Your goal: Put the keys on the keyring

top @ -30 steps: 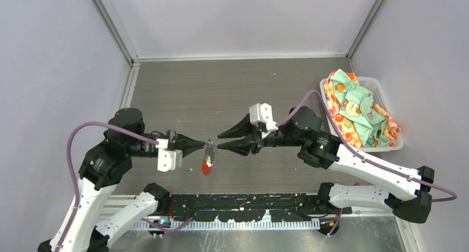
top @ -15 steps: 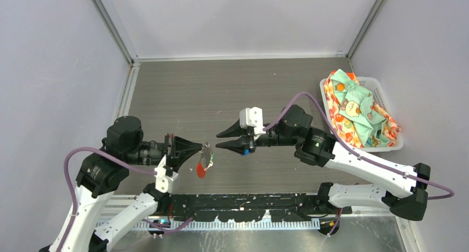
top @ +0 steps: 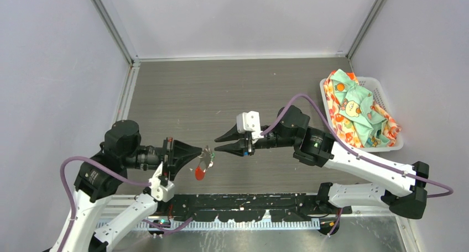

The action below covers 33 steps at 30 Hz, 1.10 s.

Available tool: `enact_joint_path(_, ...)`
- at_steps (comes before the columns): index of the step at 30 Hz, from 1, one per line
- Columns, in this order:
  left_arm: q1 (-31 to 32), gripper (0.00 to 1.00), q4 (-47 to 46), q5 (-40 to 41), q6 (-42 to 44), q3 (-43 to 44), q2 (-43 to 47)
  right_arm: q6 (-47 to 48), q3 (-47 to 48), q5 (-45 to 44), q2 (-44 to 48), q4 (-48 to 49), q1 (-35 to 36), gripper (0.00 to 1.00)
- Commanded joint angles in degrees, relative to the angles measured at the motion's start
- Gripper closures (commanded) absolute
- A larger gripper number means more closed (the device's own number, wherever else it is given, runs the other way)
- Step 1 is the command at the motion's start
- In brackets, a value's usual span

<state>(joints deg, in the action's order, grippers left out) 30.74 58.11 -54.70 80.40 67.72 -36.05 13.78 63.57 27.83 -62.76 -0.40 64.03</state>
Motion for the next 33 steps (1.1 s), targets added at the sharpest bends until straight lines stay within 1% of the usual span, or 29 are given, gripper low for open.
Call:
enact_joint_path(1,0.16,1.0,-3.94,-5.32,0.49,-0.85,1.73,0.77,2.71,3.59,0.99,0.92,0.65,0.7)
enact_joint_path(4,0.15,1.0,-9.22,-6.34,-9.77,-0.37,1.42,0.26,3.56,6.06,1.11,0.84,0.74,0.71)
enact_joint_path(9,0.14,1.0,-21.15,-6.8,-30.91,0.23,0.17,-0.33,2.81,5.19,2.29,4.58,1.9,0.72)
enact_joint_path(13,0.14,1.0,-26.54,-6.4,-38.86,-0.67,0.07,-0.42,1.72,3.97,3.6,7.79,3.03,0.72)
enact_joint_path(17,0.09,1.0,-28.02,-6.41,-42.81,-0.17,-0.78,0.4,1.26,1.61,4.39,9.49,4.61,0.72)
enact_joint_path(23,0.12,1.0,-29.75,-6.56,-46.04,-0.27,-0.86,2.67,0.41,-4.07,4.27,11.53,6.32,0.71)
enact_joint_path(28,0.12,1.0,-30.09,-6.78,-46.57,-0.27,-0.69,4.09,0.37,-7.81,2.69,13.25,6.89,0.7)
enact_joint_path(33,0.15,1.0,-30.16,-6.92,-46.89,-0.31,-0.36,4.36,0.35,-8.8,1.78,14.81,7.12,0.69)
